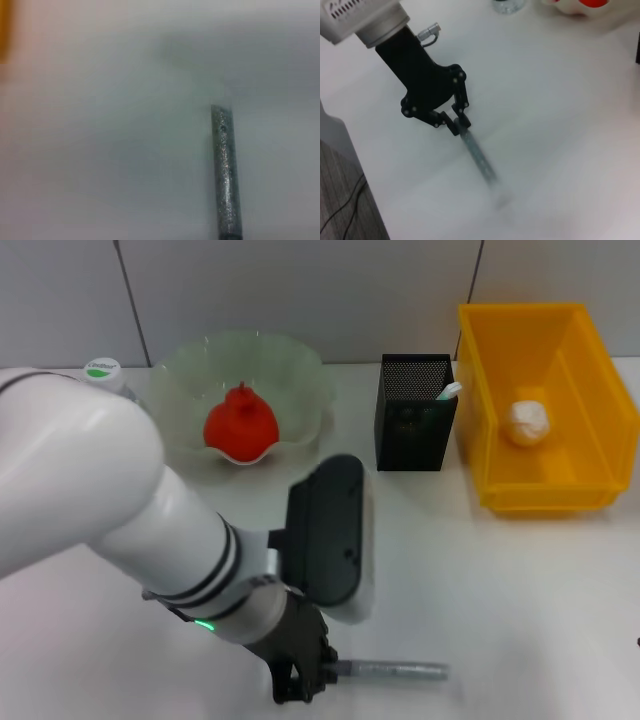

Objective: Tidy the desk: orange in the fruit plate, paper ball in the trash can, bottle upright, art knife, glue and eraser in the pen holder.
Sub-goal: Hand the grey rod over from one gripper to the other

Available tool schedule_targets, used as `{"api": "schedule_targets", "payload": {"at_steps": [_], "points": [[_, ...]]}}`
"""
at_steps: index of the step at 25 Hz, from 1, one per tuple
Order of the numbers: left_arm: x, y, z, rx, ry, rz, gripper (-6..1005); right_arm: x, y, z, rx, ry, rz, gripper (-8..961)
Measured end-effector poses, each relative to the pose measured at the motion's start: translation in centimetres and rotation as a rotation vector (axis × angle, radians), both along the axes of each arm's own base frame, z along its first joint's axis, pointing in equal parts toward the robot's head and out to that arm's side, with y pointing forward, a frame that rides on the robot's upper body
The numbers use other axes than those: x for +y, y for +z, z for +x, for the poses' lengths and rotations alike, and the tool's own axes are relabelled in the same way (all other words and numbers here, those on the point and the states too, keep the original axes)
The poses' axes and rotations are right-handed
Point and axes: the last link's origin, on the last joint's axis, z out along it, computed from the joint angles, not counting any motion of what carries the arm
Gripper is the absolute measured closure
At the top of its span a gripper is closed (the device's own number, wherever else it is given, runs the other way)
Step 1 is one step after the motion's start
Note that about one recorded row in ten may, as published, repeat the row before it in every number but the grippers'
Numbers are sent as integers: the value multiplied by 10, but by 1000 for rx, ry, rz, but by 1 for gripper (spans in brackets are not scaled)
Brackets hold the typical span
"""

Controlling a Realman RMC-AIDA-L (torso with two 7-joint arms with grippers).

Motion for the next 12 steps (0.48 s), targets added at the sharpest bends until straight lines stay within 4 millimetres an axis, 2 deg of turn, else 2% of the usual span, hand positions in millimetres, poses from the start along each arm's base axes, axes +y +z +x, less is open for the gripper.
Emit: {"api": "schedule_targets", "payload": {"at_steps": [1, 4, 5, 8, 9, 10, 11, 12], "points": [[1, 11, 3, -59, 34, 40, 850, 0, 0, 0, 0, 0, 0, 226], [4, 19, 3, -91, 56, 70, 851, -2, 4, 2, 20, 5, 18, 226], [9, 30, 2, -129, 89, 108, 851, -5, 8, 2, 47, 15, 32, 226], [9, 30, 2, -129, 89, 108, 851, -9, 15, 4, 82, 26, 62, 226], [13, 40, 0, -157, 118, 141, 850, -11, 18, 5, 101, 33, 82, 226], [13, 40, 0, -157, 118, 141, 850, -13, 22, 7, 117, 37, 100, 227], [25, 63, -8, -229, 201, 213, 850, -15, 25, 9, 137, 39, 123, 227], [29, 74, -12, -283, 244, 231, 850, -20, 31, 12, 178, 47, 166, 227]]}}
